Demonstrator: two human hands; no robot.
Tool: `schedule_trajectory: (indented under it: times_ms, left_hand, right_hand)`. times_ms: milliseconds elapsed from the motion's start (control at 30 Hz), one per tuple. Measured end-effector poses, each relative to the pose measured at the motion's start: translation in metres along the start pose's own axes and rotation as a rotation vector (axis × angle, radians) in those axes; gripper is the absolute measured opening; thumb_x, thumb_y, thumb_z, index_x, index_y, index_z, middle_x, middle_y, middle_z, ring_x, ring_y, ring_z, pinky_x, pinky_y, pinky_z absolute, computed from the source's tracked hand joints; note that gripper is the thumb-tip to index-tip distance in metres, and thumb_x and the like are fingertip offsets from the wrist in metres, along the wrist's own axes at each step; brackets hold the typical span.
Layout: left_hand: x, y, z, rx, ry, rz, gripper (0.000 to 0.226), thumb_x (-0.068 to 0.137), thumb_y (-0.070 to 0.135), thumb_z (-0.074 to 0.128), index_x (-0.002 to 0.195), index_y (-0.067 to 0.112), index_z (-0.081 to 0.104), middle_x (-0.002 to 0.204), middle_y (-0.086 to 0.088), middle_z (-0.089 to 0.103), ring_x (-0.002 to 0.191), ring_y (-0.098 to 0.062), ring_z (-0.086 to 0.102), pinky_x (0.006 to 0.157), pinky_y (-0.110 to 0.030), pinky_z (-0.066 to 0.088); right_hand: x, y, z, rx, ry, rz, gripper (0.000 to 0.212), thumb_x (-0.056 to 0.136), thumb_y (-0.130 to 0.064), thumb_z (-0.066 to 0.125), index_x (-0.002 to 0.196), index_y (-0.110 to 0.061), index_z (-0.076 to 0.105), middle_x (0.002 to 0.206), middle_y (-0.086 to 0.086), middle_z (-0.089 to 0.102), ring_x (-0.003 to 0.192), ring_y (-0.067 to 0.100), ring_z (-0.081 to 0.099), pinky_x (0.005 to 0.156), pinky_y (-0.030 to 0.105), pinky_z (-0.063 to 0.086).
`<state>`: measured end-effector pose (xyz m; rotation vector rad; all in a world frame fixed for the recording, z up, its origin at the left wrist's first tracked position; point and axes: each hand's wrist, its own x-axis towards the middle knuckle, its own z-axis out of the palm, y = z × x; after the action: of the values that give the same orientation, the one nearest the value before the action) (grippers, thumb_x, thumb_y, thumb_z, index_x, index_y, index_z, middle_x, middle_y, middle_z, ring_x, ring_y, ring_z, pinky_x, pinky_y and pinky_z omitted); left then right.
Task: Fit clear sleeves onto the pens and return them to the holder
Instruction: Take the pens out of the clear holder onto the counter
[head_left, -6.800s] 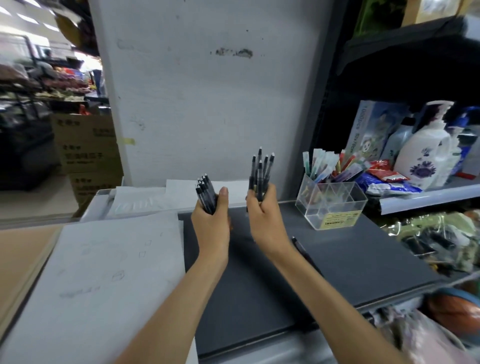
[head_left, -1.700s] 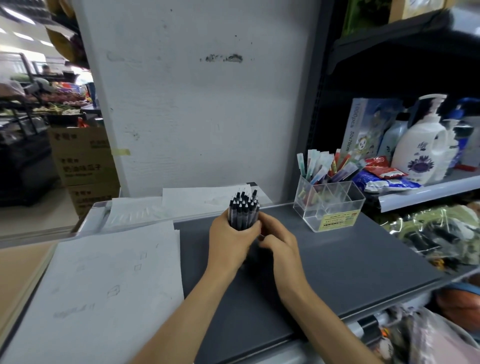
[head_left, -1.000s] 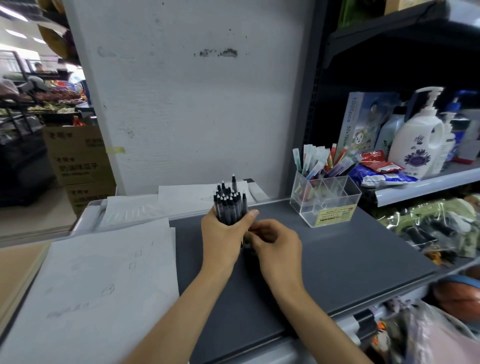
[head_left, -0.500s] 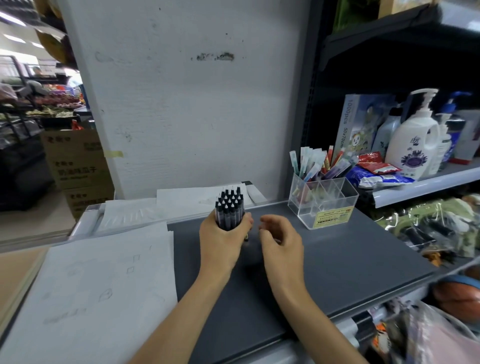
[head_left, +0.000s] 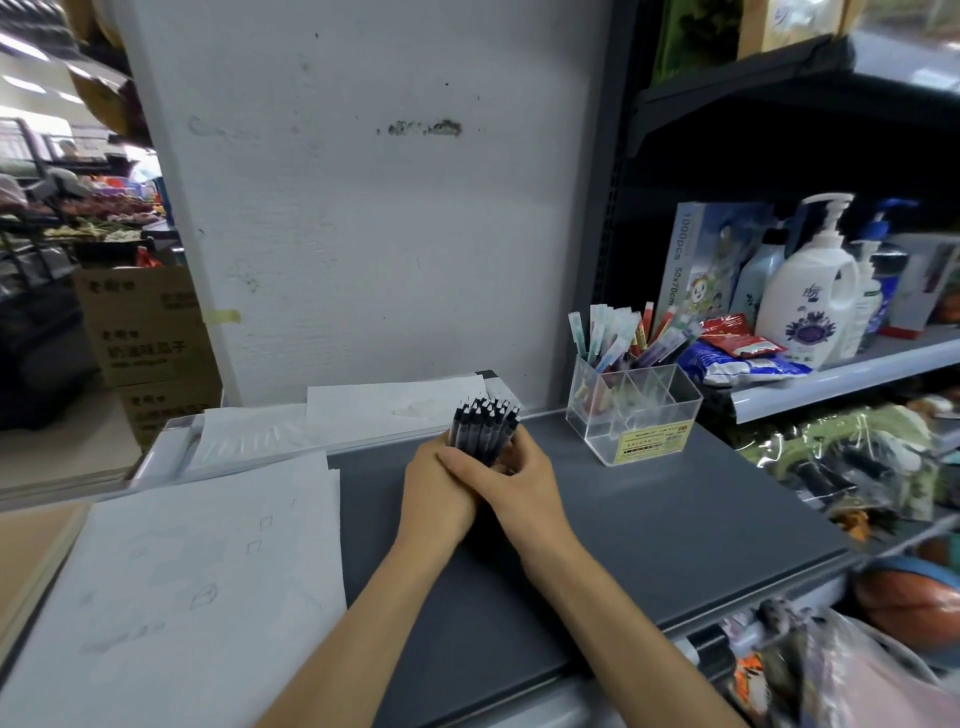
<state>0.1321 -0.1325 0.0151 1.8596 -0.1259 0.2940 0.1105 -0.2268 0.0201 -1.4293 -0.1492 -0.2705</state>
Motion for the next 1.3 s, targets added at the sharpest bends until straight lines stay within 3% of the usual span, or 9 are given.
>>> schedule_trajectory:
  times_ms: [167,367,433,533,667,833,967,1100,1300]
  left_hand:
    - [-0.002,0.003,-0.003,0.015,0.036,0.063,0.022,0.091,0.014,0.066,0.078,0.032,0.071,0.077,0.017,0.076,0.069,0.003,0.069,0.059,-0.017,0.051]
    - [-0.015,0.020,0.001,-0.155,-0.128,-0.058,0.008,0.069,0.015,0.065,0.075,0.014,0.070,0.057,-0.002,0.068,0.042,-0.012,0.060,0.035,-0.022,0.041]
    - [-0.019,0.022,0.003,-0.123,-0.229,-0.132,0.010,0.070,0.017,0.064,0.064,0.010,0.068,0.052,-0.007,0.066,0.034,-0.013,0.051,0.033,-0.020,0.035]
    - [-0.019,0.022,0.005,-0.117,-0.289,-0.191,0.016,0.069,0.018,0.064,0.054,0.013,0.066,0.053,-0.013,0.066,0.033,-0.018,0.047,0.036,-0.020,0.032]
    - [-0.015,0.021,0.009,-0.155,-0.263,-0.145,0.026,0.072,0.012,0.067,0.046,0.011,0.061,0.040,-0.013,0.055,0.030,-0.021,0.044,0.045,-0.033,0.044]
    - [-0.018,0.022,0.011,-0.237,-0.229,-0.191,0.020,0.073,0.006,0.083,0.088,0.004,0.069,0.064,-0.013,0.073,0.052,-0.020,0.069,0.051,-0.029,0.057]
    - [-0.018,0.036,0.017,-0.076,-0.266,-0.227,0.021,0.077,0.008,0.073,0.095,0.010,0.061,0.051,-0.003,0.066,0.039,-0.013,0.059,0.038,-0.018,0.041]
    - [-0.006,0.053,0.024,0.034,-0.297,-0.255,0.018,0.076,0.011,0.070,0.092,0.006,0.063,0.048,-0.002,0.061,0.040,-0.015,0.057,0.042,-0.023,0.046]
    - [0.000,0.066,0.037,0.084,-0.284,-0.322,0.040,0.078,0.017,0.070,0.111,-0.005,0.062,0.058,-0.012,0.062,0.043,-0.020,0.056,0.045,-0.025,0.045]
  right_hand:
    - [0.013,-0.011,-0.002,0.025,-0.142,0.110,0.042,0.075,-0.022,0.093,0.112,-0.020,0.075,0.107,-0.001,0.081,0.105,0.012,0.076,0.082,0.017,0.057]
    - [0.021,-0.023,-0.014,0.010,-0.359,0.308,0.037,0.074,-0.032,0.085,0.109,-0.021,0.079,0.104,0.011,0.080,0.089,0.027,0.078,0.064,0.037,0.060]
    - [0.023,-0.020,-0.022,-0.026,-0.365,0.316,0.037,0.075,-0.035,0.082,0.108,-0.019,0.080,0.113,0.015,0.078,0.100,0.037,0.075,0.077,0.047,0.057]
    - [0.023,-0.020,-0.026,-0.043,-0.313,0.383,0.034,0.075,-0.039,0.079,0.103,-0.021,0.081,0.111,0.017,0.078,0.097,0.041,0.066,0.073,0.041,0.044]
    - [0.027,-0.028,-0.029,-0.090,-0.294,0.432,0.037,0.079,-0.042,0.074,0.109,-0.021,0.082,0.107,0.011,0.078,0.087,0.025,0.068,0.066,0.032,0.048]
    - [0.031,-0.032,-0.036,0.069,-0.145,0.497,0.022,0.085,-0.023,0.074,0.099,-0.007,0.076,0.087,0.014,0.072,0.063,0.020,0.070,0.048,0.026,0.052]
    - [0.030,-0.031,-0.040,0.068,-0.181,0.580,0.018,0.086,-0.029,0.073,0.083,-0.011,0.073,0.073,0.010,0.068,0.050,0.022,0.063,0.041,0.024,0.045]
    - [0.034,-0.034,-0.044,0.170,-0.185,0.618,0.030,0.082,-0.038,0.073,0.061,-0.016,0.071,0.062,0.007,0.061,0.044,0.025,0.054,0.039,0.023,0.038]
    - [0.035,-0.042,-0.058,0.273,-0.228,0.635,0.036,0.063,-0.050,0.089,0.066,-0.015,0.079,0.068,0.006,0.067,0.054,0.024,0.065,0.049,0.027,0.048]
